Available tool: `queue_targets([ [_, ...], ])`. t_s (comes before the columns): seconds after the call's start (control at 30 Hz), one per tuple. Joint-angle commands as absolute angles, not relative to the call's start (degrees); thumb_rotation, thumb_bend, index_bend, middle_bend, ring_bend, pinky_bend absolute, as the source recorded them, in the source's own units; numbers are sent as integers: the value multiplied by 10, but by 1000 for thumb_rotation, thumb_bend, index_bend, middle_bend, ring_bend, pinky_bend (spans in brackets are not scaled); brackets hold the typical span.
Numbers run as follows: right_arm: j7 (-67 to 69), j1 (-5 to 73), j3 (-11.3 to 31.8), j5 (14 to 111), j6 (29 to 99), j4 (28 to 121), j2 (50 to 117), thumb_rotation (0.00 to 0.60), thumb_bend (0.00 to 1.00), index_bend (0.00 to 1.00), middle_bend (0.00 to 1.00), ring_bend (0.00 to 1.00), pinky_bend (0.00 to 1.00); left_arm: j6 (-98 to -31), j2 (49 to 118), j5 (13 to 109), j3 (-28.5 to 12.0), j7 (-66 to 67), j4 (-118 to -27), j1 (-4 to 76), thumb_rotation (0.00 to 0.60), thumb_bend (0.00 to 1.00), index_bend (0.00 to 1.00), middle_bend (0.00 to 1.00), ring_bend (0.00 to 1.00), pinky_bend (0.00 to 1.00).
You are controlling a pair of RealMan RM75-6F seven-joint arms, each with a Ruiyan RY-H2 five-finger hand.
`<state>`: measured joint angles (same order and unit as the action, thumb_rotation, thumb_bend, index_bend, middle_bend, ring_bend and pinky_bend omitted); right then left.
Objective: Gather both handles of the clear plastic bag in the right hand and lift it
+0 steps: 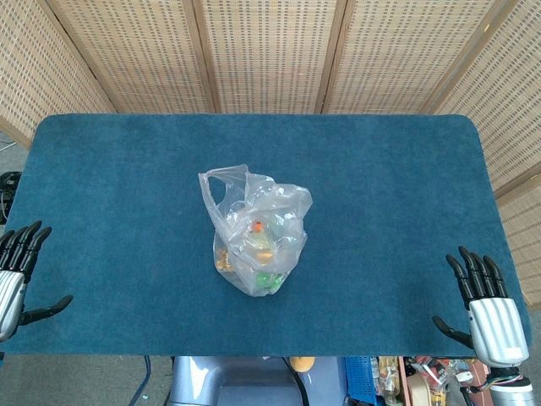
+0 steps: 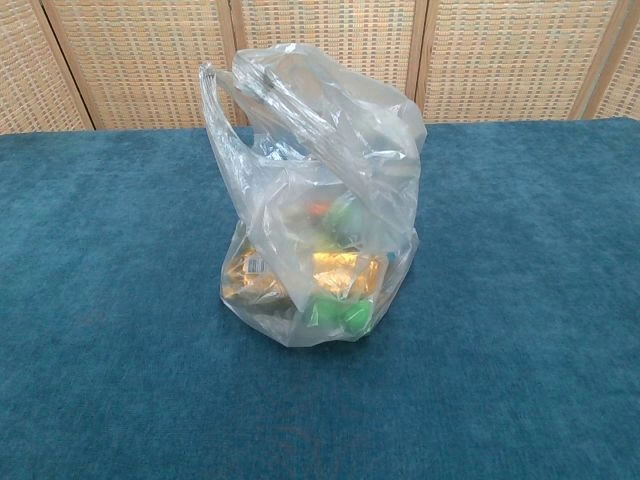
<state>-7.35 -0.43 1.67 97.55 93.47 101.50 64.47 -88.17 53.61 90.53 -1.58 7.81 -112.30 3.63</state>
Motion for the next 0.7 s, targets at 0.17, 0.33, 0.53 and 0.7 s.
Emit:
queue_targets([
  [0.17,-67,-2,15,982,935,1010,647,600,0,0,0,0,0,-884,536,905,-16,76,-1123,35,600,141,0,0,0,0],
  [0.33,-67,1,13,982,928,1008,649,600,0,0,0,0,0,-885,534,910,-13,72,-1120,33,600,142,0,0,0,0],
  [0.53,-42,14,6,998,910,1018,642,600,0,0,0,0,0,-886,530,913,-12,59,-1119,32,600,141,0,0,0,0],
  [0.7,54,77,-14,1039,821,1065,598,600,0,0,0,0,0,-881,530,907,-13,59,-1117,34,600,143,0,0,0,0],
])
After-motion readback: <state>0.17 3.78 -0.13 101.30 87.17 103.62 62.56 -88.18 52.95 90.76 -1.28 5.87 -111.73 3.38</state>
